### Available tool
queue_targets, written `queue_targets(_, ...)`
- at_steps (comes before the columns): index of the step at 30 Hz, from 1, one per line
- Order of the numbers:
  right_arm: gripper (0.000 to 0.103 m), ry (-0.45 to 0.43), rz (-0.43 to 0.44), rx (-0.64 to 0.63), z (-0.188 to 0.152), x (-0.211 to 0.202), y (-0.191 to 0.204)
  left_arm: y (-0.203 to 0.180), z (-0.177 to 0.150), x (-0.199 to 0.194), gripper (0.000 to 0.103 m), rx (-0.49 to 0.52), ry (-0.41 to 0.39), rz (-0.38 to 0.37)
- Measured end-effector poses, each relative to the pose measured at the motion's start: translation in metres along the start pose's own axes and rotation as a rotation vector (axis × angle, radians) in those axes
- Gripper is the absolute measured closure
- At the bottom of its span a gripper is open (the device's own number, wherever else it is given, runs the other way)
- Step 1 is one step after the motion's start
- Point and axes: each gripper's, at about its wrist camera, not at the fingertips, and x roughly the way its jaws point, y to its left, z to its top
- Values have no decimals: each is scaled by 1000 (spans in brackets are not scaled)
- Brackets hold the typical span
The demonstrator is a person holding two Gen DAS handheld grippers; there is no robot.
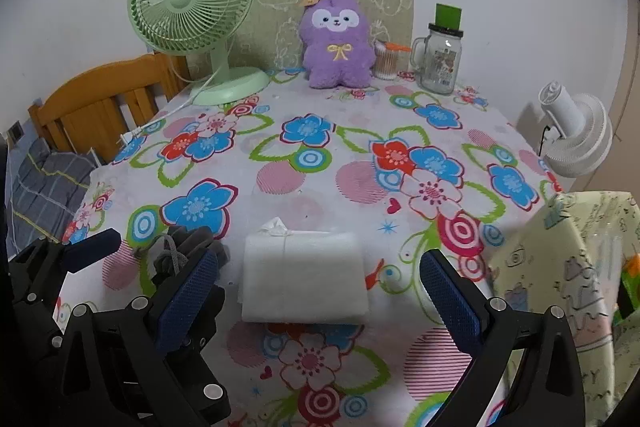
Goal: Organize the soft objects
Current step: 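Grasp the grey mesh pouf with the left tool while the right tool grasps the white towel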
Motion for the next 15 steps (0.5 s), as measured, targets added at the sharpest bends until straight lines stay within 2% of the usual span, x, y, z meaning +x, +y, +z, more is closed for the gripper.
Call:
queue_targets(10, 1, 44, 5, -1, 1, 25, 7, 10, -1, 20, 10, -15, 40, 11)
queue_targets(15, 1, 72, 16, -7, -1, 37, 11, 9, -4, 30, 23, -2, 71, 15)
